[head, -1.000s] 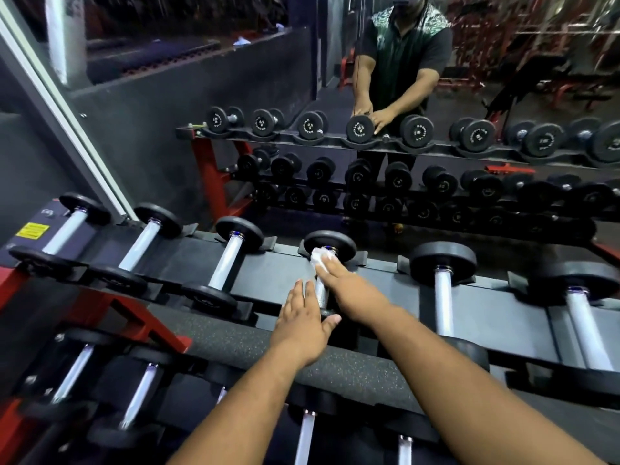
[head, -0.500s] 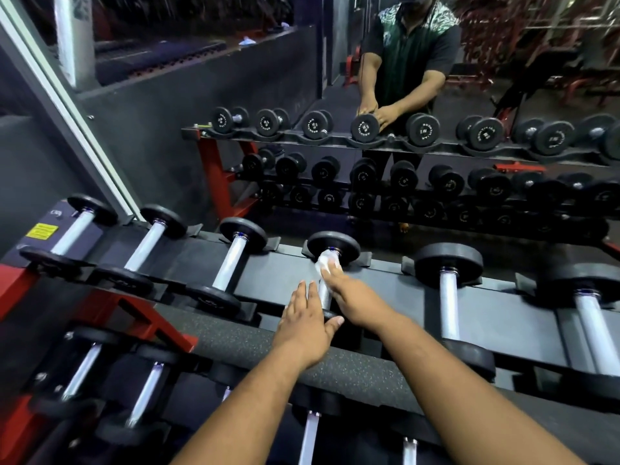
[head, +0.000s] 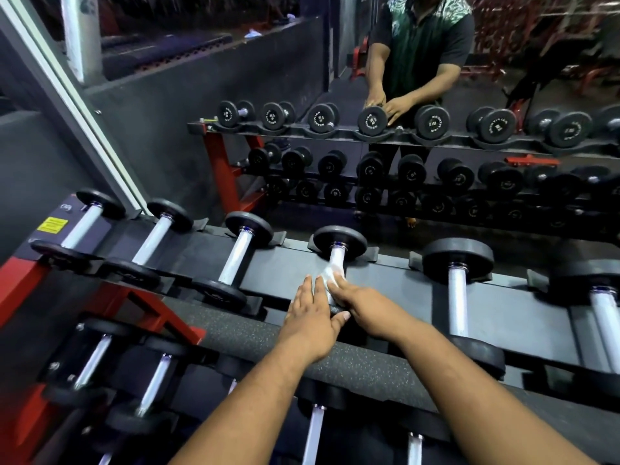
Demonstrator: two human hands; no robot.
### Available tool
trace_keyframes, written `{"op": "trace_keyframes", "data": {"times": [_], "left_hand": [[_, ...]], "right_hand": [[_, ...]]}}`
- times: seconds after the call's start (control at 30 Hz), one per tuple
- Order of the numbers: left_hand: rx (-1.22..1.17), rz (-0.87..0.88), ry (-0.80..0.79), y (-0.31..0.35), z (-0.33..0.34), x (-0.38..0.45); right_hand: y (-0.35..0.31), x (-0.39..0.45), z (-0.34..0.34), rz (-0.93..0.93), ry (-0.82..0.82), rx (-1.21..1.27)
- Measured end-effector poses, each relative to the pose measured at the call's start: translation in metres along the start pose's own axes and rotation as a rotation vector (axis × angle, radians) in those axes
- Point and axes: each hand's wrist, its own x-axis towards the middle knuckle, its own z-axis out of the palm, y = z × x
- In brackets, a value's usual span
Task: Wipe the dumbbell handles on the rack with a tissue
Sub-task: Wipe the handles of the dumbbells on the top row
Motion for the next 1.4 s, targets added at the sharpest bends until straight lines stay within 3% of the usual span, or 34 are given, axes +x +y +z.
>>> {"op": "trace_keyframes", "data": {"times": [0.2, 0.37, 0.47, 0.6, 0.77, 0.83, 0.97, 1.2, 1.3, 1.4], "left_hand": [[-0.002, -0.005, -0.018, 0.003, -0.003, -0.003], [0.002, -0.003, -0.014, 0.001, -0.001, -0.001], [0.001, -0.007, -0.018, 0.003, -0.001, -0.001], [0.018, -0.01, -0.02, 0.003, -0.004, -0.002], [0.008, -0.017, -0.022, 0.001, 0.0, 0.0], [0.017, -0.014, -0.017, 0.003, -0.001, -0.001], [0.014, -0.014, -0.02, 0.006, -0.005, -0.004], [0.019, -0.019, -0.021, 0.009, -0.004, -0.004], [0.013, -0.034, -0.028, 0.008, -0.004, -0.005], [0.004, -0.032, -0.023, 0.007, -0.004, -0.005]], "right_hand": [[-0.014, 0.019, -0.013, 0.047, 0.173, 0.108], [-0.002, -0.002, -0.004, 0.018, -0.043, -0.104], [-0.001, 0.006, -0.01, 0.015, 0.058, -0.162], [-0.015, 0.019, -0.013, 0.141, 0.188, 0.114], [-0.015, -0.001, 0.009, 0.258, 0.125, 0.642], [-0.018, 0.004, 0.006, 0.279, 0.221, 0.783], [-0.03, 0.029, -0.01, 0.393, 0.343, 0.93], [-0.028, 0.0, 0.002, 0.379, 0.163, 1.05], [-0.037, 0.027, -0.01, 0.479, 0.263, 1.097], [-0.042, 0.053, -0.022, 0.596, 0.406, 1.332]]}}
